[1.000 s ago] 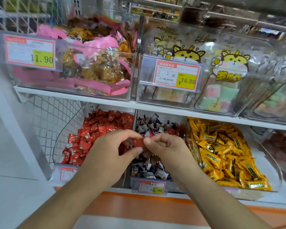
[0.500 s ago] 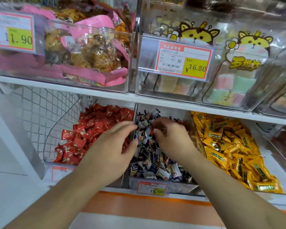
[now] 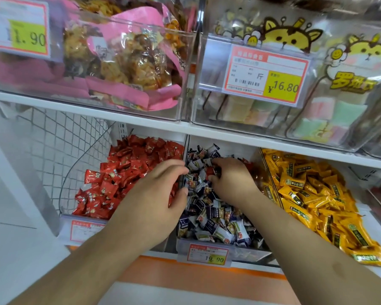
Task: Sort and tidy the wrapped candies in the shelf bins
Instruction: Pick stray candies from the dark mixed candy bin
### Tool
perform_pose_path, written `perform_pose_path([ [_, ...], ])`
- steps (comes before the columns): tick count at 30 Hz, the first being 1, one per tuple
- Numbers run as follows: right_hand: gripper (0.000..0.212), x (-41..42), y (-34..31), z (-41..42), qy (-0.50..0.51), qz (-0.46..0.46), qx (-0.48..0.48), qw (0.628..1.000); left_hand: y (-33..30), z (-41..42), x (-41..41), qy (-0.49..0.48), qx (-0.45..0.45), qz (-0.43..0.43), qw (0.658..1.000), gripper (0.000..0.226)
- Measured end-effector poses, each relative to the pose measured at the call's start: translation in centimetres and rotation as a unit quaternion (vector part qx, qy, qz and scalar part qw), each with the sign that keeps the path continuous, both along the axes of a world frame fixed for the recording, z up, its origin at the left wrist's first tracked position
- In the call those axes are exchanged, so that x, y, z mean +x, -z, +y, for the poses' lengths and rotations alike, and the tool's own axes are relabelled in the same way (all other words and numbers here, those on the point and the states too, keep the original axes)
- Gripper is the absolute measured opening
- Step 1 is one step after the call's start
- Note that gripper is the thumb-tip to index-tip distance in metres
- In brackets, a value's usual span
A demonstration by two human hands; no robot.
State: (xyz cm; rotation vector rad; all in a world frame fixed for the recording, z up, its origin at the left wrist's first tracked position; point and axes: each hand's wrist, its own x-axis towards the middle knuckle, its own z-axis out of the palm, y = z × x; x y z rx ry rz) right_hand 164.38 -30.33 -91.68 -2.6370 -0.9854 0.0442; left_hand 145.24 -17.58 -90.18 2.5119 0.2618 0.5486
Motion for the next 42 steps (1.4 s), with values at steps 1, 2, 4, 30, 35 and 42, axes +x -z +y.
perform_pose_path([
  [1,0.045,0.1,0.1,0.2,0.003,0.001,-0.011,1.0,0.0,0.0,0.0,0.0,0.003,0.001,1.0,0.039],
  [2,0.044,0.1,0.1,0.2,0.004,0.0,-0.016,1.0,0.0,0.0,0.0,0.001,0.005,0.003,1.0,0.039],
  [4,0.037,0.1,0.3,0.3,0.005,-0.002,-0.005,1.0,0.0,0.0,0.0,0.005,0.005,0.007,1.0,0.039],
  [30,0.017,-6.5,-4.7,-3.2,-0.006,0.127,0.275,0.953,-1.7,-0.9,-0.4,-0.003,-0.008,-0.034,0.999,0.043],
  [35,0.015,-9.1,-5.6,-4.1,-0.052,0.154,0.295,0.941,-2.8,-2.0,-1.1,0.003,-0.073,-0.054,0.996,0.017],
  [42,0.015,-10.5,-5.4,-3.9,-0.036,0.275,0.323,0.905,-3.1,-0.8,-1.7,-0.077,-0.15,-0.065,0.984,0.008],
])
